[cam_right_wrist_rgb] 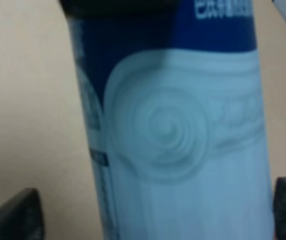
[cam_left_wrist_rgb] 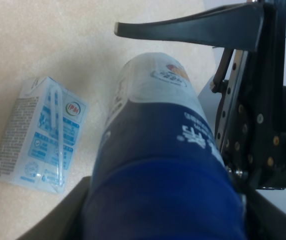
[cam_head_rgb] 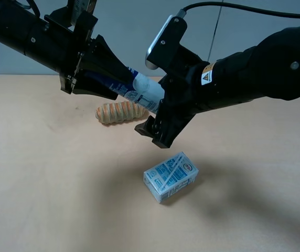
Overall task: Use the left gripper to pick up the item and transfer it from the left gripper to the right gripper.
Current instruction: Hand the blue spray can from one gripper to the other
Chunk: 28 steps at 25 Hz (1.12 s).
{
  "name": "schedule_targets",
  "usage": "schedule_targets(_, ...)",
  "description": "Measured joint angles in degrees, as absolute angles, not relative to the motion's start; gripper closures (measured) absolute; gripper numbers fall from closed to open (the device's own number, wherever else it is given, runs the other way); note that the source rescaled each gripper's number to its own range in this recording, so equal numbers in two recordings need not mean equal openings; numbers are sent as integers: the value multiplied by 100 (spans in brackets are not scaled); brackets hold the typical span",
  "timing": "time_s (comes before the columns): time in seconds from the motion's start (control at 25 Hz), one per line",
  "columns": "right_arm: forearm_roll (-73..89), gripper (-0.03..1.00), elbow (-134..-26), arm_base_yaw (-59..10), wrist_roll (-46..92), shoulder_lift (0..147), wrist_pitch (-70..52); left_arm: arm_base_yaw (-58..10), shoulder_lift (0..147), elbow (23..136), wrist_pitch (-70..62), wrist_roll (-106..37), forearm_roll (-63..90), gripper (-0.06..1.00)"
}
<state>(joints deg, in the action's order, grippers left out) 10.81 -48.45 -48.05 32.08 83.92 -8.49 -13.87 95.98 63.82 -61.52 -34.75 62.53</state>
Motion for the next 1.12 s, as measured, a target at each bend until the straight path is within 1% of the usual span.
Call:
schedule_targets(0.04, 1080, 46, -4845, -4805, 3208, 8392, -831, -1387, 9598, 6382, -6152, -3475, 6253, 94)
schedule_targets(0.08, 1080, 90, -4845, -4805, 3208, 8392, -803, -1387, 9598, 6382, -6169, -3475, 6238, 94)
schedule_targets(0.12, 1087, 97, -4845, -4805, 3215, 8392, -814, -1387, 9598, 6382, -6182, -3468, 6228, 94)
schedule_targets(0.16, 1087, 77, -4845, -4805, 3236, 8392, -802, -1387, 9598, 6382, -6182, -3468, 6219, 94)
schedule_targets(0.2, 1081, 91, -4845, -4805, 3237, 8392, -794, -1387, 9598, 6382, -6187, -3473, 6224, 94)
schedule_targets(0.24, 1082, 91, -4845, -4805, 3254, 8392, -770, -1387, 9598, 6382, -6182, -3473, 6224, 94)
schedule_targets(0.28, 1082, 88, -4845, -4805, 3262, 8392, -770, -1387, 9598, 6382, -6182, -3473, 6224, 94)
schedule_targets(0.76, 1082, 88, -4845, -4805, 3267, 8392, -765, -1387, 9598, 6382, -6163, -3334, 6240, 94)
schedule_targets(0.8, 1087, 88, -4845, -4805, 3259, 8392, -765, -1387, 9598, 6382, -6163, -3311, 6252, 90)
schedule_targets(0.84, 1107, 88, -4845, -4805, 3244, 8392, -765, -1387, 9598, 6382, -6180, -3290, 6343, 72)
schedule_targets(0.88, 1107, 88, -4845, -4805, 3239, 8403, -773, -1387, 9592, 6382, -6207, -3286, 6400, 45)
schedule_targets(0.92, 1107, 88, -4845, -4805, 3231, 8404, -785, -1387, 9578, 6382, -6228, -3272, 6441, 29)
schedule_targets(0.96, 1107, 88, -4845, -4805, 3225, 8409, -790, -1387, 9565, 6382, -6262, -3272, 6465, 16)
schedule_targets(1.0, 1111, 88, -4845, -4805, 3225, 8409, -790, -1387, 9561, 6382, -6283, -3272, 6467, 8)
schedule_targets(1.04, 1111, 88, -4845, -4805, 3225, 8409, -790, -1387, 9555, 6382, -6289, -3272, 6473, 3)
schedule_targets(1.12, 1119, 88, -4845, -4805, 3225, 8409, -790, -1387, 9550, 6382, -6296, -3266, 6474, -2)
